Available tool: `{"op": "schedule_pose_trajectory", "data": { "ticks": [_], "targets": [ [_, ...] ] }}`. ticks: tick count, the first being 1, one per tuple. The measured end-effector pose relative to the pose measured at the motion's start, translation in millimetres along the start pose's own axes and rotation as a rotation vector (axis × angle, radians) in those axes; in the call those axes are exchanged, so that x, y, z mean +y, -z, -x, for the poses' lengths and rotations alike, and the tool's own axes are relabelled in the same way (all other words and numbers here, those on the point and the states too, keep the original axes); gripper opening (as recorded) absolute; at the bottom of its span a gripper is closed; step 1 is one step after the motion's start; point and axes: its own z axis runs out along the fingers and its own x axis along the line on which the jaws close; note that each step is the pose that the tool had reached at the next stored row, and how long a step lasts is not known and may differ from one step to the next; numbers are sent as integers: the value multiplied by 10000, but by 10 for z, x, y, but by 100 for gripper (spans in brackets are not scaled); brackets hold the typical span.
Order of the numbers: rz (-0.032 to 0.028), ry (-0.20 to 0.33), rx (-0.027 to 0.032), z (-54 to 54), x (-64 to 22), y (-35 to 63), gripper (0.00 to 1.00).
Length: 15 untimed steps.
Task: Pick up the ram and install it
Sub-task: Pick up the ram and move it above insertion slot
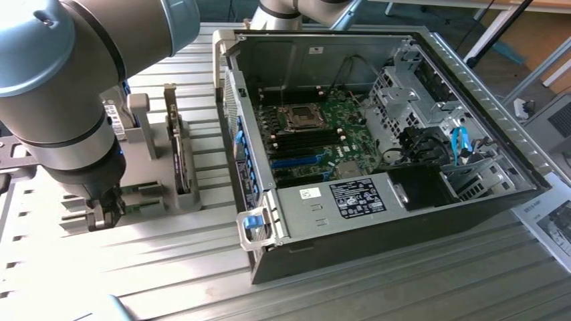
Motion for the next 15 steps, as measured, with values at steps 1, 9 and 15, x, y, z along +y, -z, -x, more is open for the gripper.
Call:
{"op": "schedule_pose_trajectory", "data": {
  "ticks": [1, 9, 15],
  "targets": [
    [0, 0, 0, 0, 0, 0, 13],
    [3, -3, 80, 1, 1, 47, 13],
    [3, -3, 86, 4, 7, 174, 13]
  ]
}}
